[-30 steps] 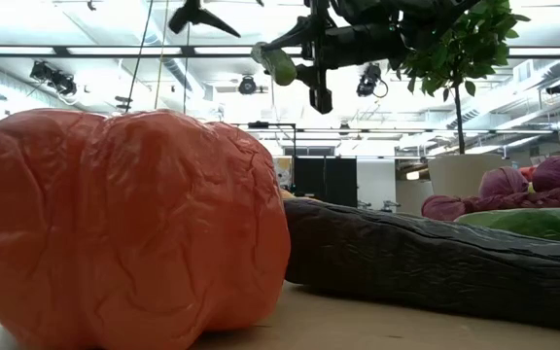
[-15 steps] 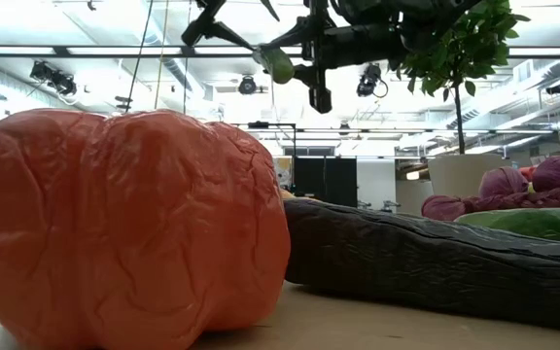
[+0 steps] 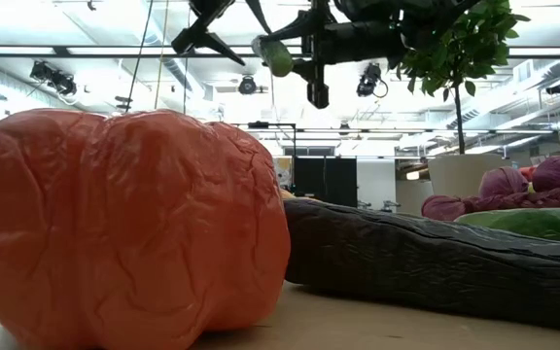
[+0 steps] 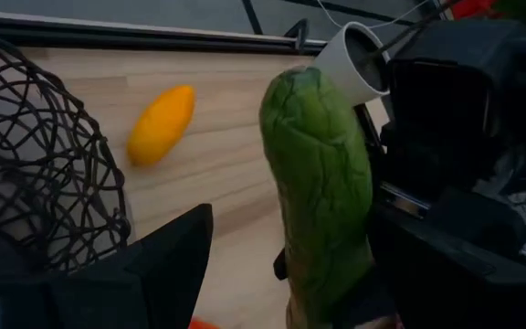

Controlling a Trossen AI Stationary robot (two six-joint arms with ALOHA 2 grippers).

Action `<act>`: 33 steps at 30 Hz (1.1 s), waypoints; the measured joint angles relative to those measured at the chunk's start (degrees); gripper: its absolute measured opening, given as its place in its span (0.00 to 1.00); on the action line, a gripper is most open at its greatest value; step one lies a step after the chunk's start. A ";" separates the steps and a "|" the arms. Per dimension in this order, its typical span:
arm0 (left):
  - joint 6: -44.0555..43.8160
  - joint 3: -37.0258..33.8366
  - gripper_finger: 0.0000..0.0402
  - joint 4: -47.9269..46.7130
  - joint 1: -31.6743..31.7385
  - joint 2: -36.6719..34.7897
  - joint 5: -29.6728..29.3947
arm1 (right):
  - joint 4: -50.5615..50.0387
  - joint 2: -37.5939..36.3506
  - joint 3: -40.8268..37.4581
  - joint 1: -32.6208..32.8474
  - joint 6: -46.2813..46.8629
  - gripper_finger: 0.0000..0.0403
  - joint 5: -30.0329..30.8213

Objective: Build produce basket
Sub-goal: Put the top green cucumber into the black wire basket

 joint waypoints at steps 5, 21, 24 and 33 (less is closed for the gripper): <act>-1.47 0.00 0.73 -0.51 0.00 -0.55 -0.16 | -0.70 0.00 0.00 -1.27 0.15 0.36 -1.02; -1.47 0.09 0.73 2.78 1.42 1.60 -1.13 | 1.93 0.00 -0.09 -0.95 0.65 0.36 -0.52; -1.42 0.11 0.73 3.22 1.49 1.58 -1.51 | 3.15 0.00 -0.09 -0.94 1.37 0.36 -0.22; -0.79 0.11 0.66 3.51 1.44 1.58 -1.40 | 3.19 0.00 -0.09 -0.36 2.28 0.36 0.59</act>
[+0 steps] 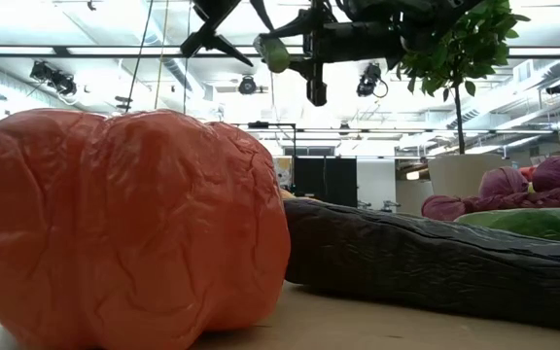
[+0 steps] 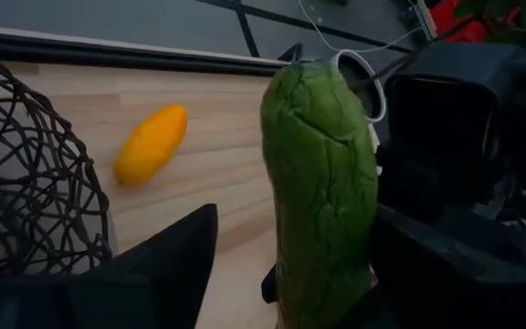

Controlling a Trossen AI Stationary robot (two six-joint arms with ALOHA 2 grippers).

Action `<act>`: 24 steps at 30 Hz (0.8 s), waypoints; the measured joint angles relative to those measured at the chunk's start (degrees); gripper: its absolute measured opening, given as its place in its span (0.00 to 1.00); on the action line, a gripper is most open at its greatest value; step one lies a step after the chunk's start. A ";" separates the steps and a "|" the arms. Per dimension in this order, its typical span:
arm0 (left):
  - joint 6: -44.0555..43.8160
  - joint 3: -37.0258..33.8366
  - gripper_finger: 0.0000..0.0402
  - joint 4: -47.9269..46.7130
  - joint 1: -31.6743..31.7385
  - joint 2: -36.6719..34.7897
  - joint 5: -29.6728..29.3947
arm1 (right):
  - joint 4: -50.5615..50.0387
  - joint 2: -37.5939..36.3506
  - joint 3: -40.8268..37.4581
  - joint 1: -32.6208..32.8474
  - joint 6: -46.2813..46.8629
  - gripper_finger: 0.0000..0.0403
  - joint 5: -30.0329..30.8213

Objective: Build produce basket
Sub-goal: Put the top green cucumber into the black wire basket

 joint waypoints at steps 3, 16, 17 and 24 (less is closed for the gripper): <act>0.00 0.00 0.58 0.19 -0.02 0.00 0.18 | -0.02 0.02 0.00 0.02 1.25 0.36 0.02; 2.77 0.00 0.31 1.25 -0.56 -0.02 -0.08 | 0.40 0.07 0.00 0.02 1.36 0.37 0.36; 3.19 0.00 0.31 1.22 -0.30 -0.03 0.02 | 0.43 0.07 0.00 0.02 1.35 0.38 0.38; 4.28 -0.04 0.32 -0.35 0.79 -0.98 1.01 | -0.74 0.06 0.06 -0.75 2.21 0.47 0.33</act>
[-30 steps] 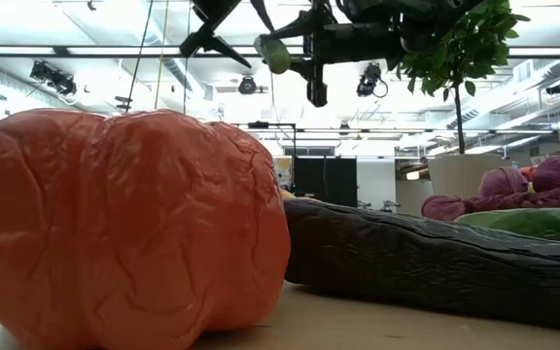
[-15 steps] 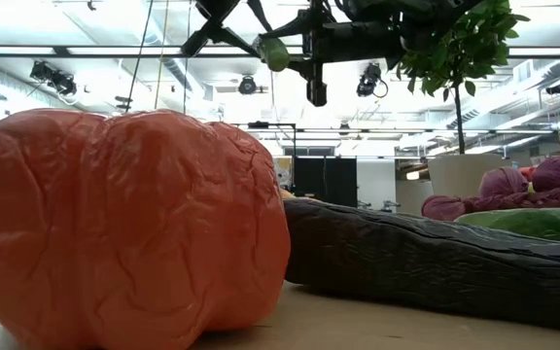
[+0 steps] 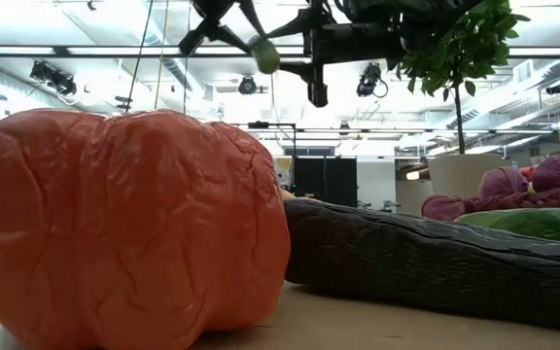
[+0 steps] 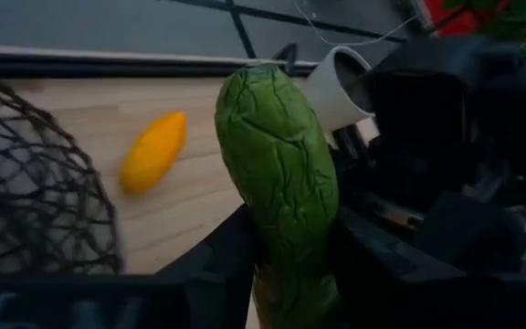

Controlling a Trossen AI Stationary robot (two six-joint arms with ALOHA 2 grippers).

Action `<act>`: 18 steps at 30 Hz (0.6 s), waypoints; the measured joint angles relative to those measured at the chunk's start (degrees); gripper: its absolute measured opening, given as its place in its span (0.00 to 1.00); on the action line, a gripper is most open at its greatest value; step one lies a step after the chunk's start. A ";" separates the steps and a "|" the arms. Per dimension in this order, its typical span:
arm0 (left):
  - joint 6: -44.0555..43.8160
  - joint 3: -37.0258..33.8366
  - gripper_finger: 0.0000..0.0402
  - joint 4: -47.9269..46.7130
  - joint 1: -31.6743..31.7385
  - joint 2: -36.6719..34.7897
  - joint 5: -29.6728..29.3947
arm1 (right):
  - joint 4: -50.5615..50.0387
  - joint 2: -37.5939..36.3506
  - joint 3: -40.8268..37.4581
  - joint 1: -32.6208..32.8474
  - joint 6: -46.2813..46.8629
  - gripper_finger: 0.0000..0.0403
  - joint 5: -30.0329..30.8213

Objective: Build produce basket
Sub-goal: Put the top green cucumber into the black wire basket

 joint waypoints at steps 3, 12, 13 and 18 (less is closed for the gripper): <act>0.84 -0.09 0.32 -2.18 0.46 -0.17 0.13 | -1.90 -0.06 0.03 -0.54 -0.23 0.52 -0.15; 4.90 -0.09 0.32 -10.62 3.82 -2.33 0.56 | -6.96 -0.06 0.03 -1.30 -0.92 0.65 -3.81; 5.77 -0.07 0.32 -10.97 4.45 -2.68 0.52 | -7.59 -0.06 0.05 -1.30 -0.95 0.65 -4.35; 10.26 0.08 0.33 -17.37 8.54 -4.26 0.86 | -8.20 -0.06 0.03 -1.26 -0.83 0.66 -6.90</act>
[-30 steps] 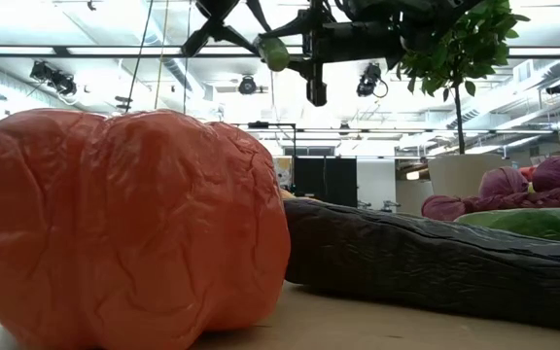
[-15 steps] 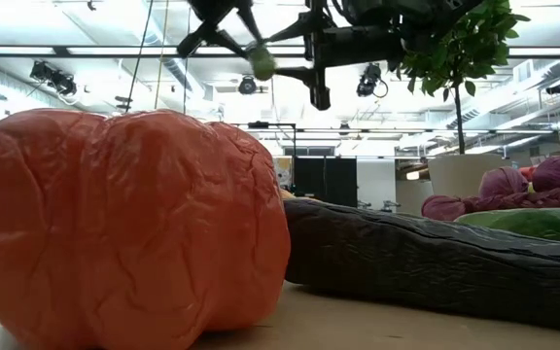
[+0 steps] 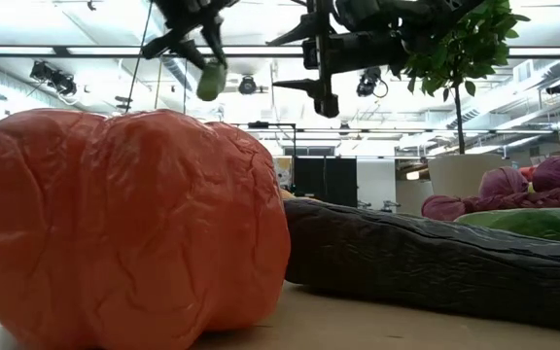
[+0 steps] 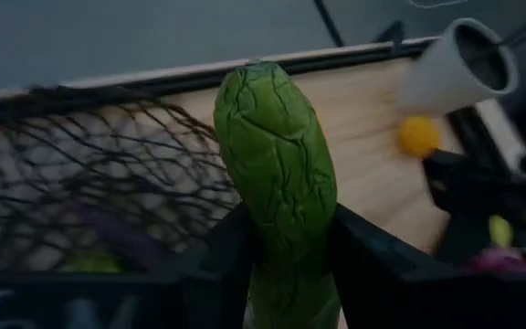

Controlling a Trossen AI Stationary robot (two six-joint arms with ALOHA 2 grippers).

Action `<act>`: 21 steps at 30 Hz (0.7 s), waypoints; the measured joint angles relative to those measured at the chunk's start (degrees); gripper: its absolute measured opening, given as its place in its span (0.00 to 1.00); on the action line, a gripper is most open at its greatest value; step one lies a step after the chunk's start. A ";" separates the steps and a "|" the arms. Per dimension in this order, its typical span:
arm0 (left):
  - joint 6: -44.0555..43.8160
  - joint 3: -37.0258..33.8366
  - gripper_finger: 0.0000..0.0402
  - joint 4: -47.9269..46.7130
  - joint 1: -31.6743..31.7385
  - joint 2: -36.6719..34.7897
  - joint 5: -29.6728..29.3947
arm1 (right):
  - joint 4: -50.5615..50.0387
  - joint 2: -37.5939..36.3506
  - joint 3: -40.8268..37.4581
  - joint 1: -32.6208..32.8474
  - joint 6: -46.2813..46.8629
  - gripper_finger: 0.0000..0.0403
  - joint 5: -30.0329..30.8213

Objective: Build produce basket
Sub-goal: Put the top green cucumber into the black wire basket, then put the yellow mango into the black wire basket

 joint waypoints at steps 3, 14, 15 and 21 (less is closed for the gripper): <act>3.13 -0.15 0.36 -5.06 2.90 0.07 4.89 | -0.10 0.00 0.00 -0.02 0.44 0.67 -0.54; 6.06 -0.04 0.77 -8.59 6.56 -0.44 12.02 | -6.07 0.00 0.00 -1.38 -3.57 0.67 0.44; 5.90 -0.04 0.79 -8.59 6.57 -0.41 12.46 | -7.76 0.00 0.00 -1.64 -5.25 0.67 1.26; 2.59 -0.06 0.85 -6.41 5.12 -0.41 17.57 | -16.92 0.00 -0.02 -3.51 -14.53 0.67 3.96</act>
